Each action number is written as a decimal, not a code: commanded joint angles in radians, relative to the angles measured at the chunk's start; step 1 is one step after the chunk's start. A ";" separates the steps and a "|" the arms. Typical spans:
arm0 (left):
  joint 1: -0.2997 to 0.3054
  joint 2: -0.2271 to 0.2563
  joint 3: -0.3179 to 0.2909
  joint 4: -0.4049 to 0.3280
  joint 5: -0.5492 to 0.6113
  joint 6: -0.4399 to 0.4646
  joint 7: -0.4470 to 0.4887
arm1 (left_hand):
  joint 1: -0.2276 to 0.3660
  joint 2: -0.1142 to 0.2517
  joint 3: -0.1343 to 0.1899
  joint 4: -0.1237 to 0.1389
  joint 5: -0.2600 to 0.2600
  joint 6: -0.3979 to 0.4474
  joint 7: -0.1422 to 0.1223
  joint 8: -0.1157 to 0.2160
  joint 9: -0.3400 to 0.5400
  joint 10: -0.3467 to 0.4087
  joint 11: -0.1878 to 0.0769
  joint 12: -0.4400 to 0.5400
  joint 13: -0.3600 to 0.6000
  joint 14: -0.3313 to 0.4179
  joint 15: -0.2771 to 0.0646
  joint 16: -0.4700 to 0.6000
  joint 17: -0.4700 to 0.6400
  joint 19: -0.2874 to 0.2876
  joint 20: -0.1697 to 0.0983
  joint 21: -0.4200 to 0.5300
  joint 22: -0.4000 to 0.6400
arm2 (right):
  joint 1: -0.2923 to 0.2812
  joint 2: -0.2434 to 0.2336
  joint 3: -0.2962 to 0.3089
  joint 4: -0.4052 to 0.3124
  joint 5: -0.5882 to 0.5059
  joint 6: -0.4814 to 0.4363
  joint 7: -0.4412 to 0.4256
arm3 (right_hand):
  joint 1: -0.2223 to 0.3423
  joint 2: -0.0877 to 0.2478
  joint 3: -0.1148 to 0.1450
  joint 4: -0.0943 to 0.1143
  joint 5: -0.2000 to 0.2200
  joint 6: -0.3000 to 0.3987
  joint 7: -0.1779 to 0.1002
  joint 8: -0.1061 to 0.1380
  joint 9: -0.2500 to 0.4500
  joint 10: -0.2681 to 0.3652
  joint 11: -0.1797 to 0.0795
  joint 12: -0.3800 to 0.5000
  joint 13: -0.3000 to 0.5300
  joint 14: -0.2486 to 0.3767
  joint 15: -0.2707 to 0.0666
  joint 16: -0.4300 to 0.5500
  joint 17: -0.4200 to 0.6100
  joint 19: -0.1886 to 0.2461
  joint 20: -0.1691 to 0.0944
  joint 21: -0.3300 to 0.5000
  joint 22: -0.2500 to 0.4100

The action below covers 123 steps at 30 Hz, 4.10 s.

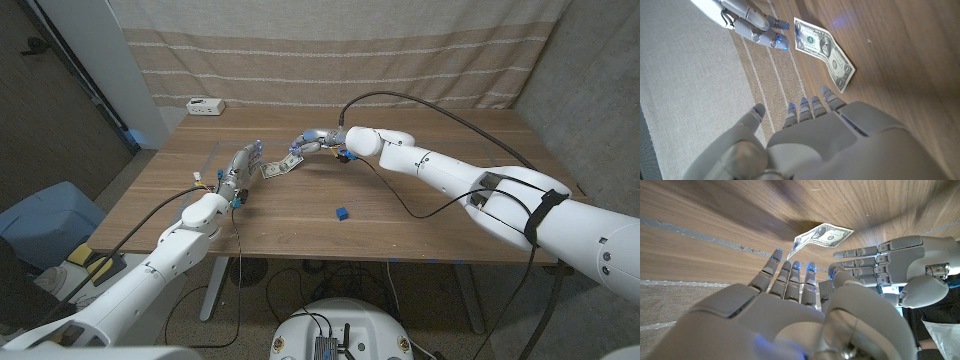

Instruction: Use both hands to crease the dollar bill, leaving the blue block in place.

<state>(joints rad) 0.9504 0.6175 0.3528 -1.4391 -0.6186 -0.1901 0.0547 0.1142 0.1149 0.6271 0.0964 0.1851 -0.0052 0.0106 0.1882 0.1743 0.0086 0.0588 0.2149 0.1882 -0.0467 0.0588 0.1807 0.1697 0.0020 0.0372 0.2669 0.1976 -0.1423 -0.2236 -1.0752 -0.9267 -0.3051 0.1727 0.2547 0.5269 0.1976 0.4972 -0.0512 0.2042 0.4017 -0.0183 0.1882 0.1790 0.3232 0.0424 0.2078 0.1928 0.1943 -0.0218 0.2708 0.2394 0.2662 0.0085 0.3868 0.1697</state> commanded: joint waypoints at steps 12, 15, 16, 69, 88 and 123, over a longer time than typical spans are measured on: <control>0.026 0.019 -0.008 -0.041 0.016 0.001 0.026 | -0.010 0.012 -0.002 -0.006 -0.002 0.001 0.007 -0.004 0.002 0.003 0.003 -0.004 0.003 0.005 0.002 0.000 0.003 0.000 0.001 0.003 0.002 | 0.034 0.041 -0.057 0.064 -0.033 -0.005 0.046 | 0.013 -0.002 0.008 0.002 0.005 0.000 -0.006 -0.001 0.006 -0.005 0.007 -0.003 0.006 -0.004 -0.005 -0.003 0.001 0.000 -0.006 -0.009 0.003; 0.031 0.026 -0.010 -0.051 0.027 0.002 0.038 | -0.010 0.012 -0.002 -0.006 -0.002 0.003 0.008 -0.003 0.002 0.002 0.002 -0.004 0.003 0.005 0.002 0.000 0.003 0.000 0.001 0.003 0.002 | 0.039 0.048 -0.065 0.077 -0.037 -0.010 0.052 | 0.013 -0.001 0.008 0.003 0.005 0.000 -0.007 0.000 0.006 -0.006 0.005 -0.003 0.006 -0.005 -0.005 -0.003 0.001 0.000 -0.007 -0.010 0.004; 0.033 0.028 -0.010 -0.055 0.031 0.002 0.042 | -0.010 0.012 -0.002 -0.006 -0.002 0.003 0.008 -0.003 0.002 0.002 0.001 -0.004 0.003 0.005 0.002 0.000 0.003 0.000 0.001 0.003 0.002 | 0.040 0.049 -0.067 0.080 -0.040 -0.012 0.051 | 0.013 -0.001 0.008 0.003 0.005 0.000 -0.007 0.000 0.006 -0.005 0.005 -0.003 0.006 -0.005 -0.005 -0.003 0.001 0.000 -0.007 -0.010 0.004; 0.098 -0.010 -0.080 -0.132 -0.114 0.097 0.097 | 0.035 0.006 0.008 -0.066 -0.010 -0.007 0.033 -0.007 0.002 0.003 0.003 -0.007 0.002 0.020 0.011 0.002 0.000 0.005 -0.002 -0.002 -0.001 | 0.109 0.152 -0.128 0.314 -0.020 0.040 0.064 | 0.018 -0.002 0.013 0.011 0.003 -0.004 -0.002 -0.001 0.006 -0.006 0.022 -0.003 0.007 0.000 -0.006 0.000 0.002 0.012 -0.007 -0.024 0.004; 0.078 -0.091 -0.101 -0.046 -0.279 0.041 -0.047 | 0.058 0.002 0.007 -0.101 -0.012 -0.051 0.081 -0.017 0.002 0.031 0.041 0.000 0.001 0.059 0.042 0.007 0.000 0.051 0.019 0.011 -0.001 | 0.111 0.157 -0.136 0.320 -0.020 0.045 0.067 | 0.020 -0.002 0.015 0.013 0.003 0.001 0.000 0.001 0.006 -0.006 0.021 -0.003 0.007 0.000 -0.007 0.000 0.002 0.013 -0.007 -0.030 0.004; 0.085 -0.175 -0.120 0.006 -0.348 -0.045 -0.109 | 0.071 0.002 -0.008 -0.141 -0.013 -0.195 -0.034 -0.012 0.002 -0.006 0.076 -0.020 0.002 0.051 0.077 -0.005 0.000 0.080 0.059 0.012 0.000 | 0.097 0.138 -0.136 0.264 -0.024 0.017 0.088 | 0.023 -0.003 0.017 0.015 0.002 0.006 0.001 0.002 0.006 -0.005 0.020 -0.002 0.007 0.002 -0.006 0.000 0.001 0.017 -0.007 -0.040 0.004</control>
<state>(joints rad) 1.0388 0.4447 0.2213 -1.4492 -1.0035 -0.2013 -0.0531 0.1737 0.1108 0.6186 -0.0368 0.1733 -0.1731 0.0315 0.1702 0.1745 0.0113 0.1335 0.1956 0.1881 0.0148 0.1323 0.1739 0.1678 0.0897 0.0966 0.2835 0.1955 -0.0379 -0.0746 -1.2147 -0.6345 -0.3268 0.2074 0.3322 0.5415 0.1935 0.5093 -0.0386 0.2042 0.4001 -0.0197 0.1883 0.1837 0.3144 0.0591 0.2078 0.1975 0.1891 -0.0269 0.2708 0.2391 0.2701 0.0020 0.3478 0.1700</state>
